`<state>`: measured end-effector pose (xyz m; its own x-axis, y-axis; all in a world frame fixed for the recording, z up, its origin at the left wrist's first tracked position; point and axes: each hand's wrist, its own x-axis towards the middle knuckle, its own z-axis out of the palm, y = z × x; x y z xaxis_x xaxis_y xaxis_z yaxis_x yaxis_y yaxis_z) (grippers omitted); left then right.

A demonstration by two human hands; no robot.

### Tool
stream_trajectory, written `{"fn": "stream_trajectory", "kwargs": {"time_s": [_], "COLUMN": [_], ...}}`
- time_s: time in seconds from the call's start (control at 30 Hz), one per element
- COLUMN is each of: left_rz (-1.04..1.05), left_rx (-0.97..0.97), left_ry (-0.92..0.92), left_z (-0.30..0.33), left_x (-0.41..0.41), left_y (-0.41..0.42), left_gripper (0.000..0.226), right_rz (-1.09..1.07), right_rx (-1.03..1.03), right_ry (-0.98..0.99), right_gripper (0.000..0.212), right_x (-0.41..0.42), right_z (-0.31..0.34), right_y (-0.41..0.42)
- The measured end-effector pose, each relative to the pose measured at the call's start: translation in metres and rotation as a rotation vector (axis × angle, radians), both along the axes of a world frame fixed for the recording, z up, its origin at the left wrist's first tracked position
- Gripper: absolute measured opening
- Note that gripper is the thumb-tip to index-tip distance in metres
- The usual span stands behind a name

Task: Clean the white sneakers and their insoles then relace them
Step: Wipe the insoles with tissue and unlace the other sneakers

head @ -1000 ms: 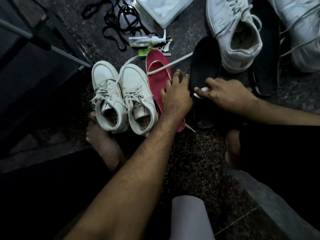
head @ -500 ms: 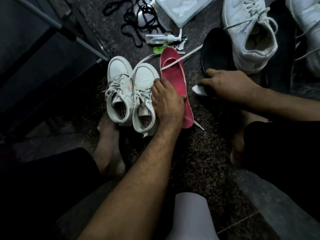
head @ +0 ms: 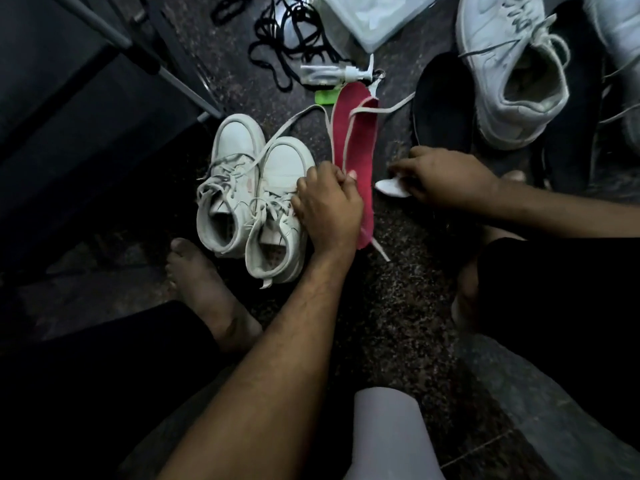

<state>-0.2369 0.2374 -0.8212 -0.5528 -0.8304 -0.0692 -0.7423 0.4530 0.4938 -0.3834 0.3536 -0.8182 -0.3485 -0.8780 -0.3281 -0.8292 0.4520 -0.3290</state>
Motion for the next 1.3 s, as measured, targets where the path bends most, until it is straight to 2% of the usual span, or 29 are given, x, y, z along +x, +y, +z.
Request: {"fn": "stream_trajectory", "kwargs": {"time_s": [0.13, 0.23, 0.33, 0.43, 0.57, 0.67, 0.73, 0.8, 0.87, 1.0, 1.07, 1.17, 1.23, 1.3], "left_rz": [0.079, 0.113, 0.141, 0.097, 0.096, 0.136, 0.099, 0.015, -0.085, -0.211, -0.279, -0.516, -0.642, -0.692], "left_rx": [-0.084, -0.149, -0.018, 0.125, 0.339, 0.472, 0.546, 0.547, 0.457, 0.302, 0.296, 0.310, 0.260, 0.200], "left_ry": [0.244, 0.359, 0.511, 0.546, 0.452, 0.343, 0.297, 0.240, 0.171, 0.046, 0.017, -0.115, -0.318, -0.427], "left_z": [0.015, 0.023, 0.027, 0.025, 0.005, -0.008, -0.014, -0.018, -0.022, -0.024, -0.027, -0.021, -0.010, -0.002], "left_x": [0.005, 0.010, 0.011, 0.002, -0.015, -0.024, -0.025, -0.024, -0.022, -0.018, -0.014, -0.006, -0.005, -0.005], "left_y": [-0.002, -0.011, -0.017, -0.016, -0.002, 0.014, 0.023, 0.026, 0.024, 0.013, 0.005, -0.009, -0.017, -0.024], "left_gripper": [0.016, 0.018, 0.018, 0.018, 0.018, 0.025, 0.033, 0.042, 0.043, 0.026, 0.028, 0.061, 0.081, 0.089], "right_rz": [0.130, 0.263, 0.335, 0.321, -0.047, -0.340, -0.462, -0.415, -0.242, 0.183, 0.312, 0.321, 0.281, 0.281], "right_rx": [0.052, 0.157, 0.176, 0.155, -0.002, -0.222, -0.339, -0.397, -0.378, -0.170, -0.072, -0.043, -0.099, -0.122], "right_ry": [-0.177, -0.194, -0.149, -0.042, -0.075, -0.081, -0.061, -0.067, -0.083, 0.028, 0.125, 0.081, 0.068, 0.068], "right_gripper": [0.053, 0.067, 0.070, 0.065, 0.041, 0.050, 0.050, 0.045, 0.041, 0.039, 0.034, 0.048, 0.043, 0.034], "right_x": [0.016, 0.016, 0.008, -0.001, -0.021, -0.029, -0.028, -0.021, -0.014, -0.009, -0.009, -0.007, -0.006, -0.006], "right_z": [-0.016, -0.023, -0.020, -0.016, -0.011, -0.001, 0.006, 0.011, 0.012, -0.003, -0.013, -0.015, -0.013, -0.012], "right_y": [-0.016, -0.031, -0.037, -0.029, -0.007, 0.011, 0.018, 0.019, 0.016, 0.015, 0.018, 0.020, 0.018, 0.017]}}
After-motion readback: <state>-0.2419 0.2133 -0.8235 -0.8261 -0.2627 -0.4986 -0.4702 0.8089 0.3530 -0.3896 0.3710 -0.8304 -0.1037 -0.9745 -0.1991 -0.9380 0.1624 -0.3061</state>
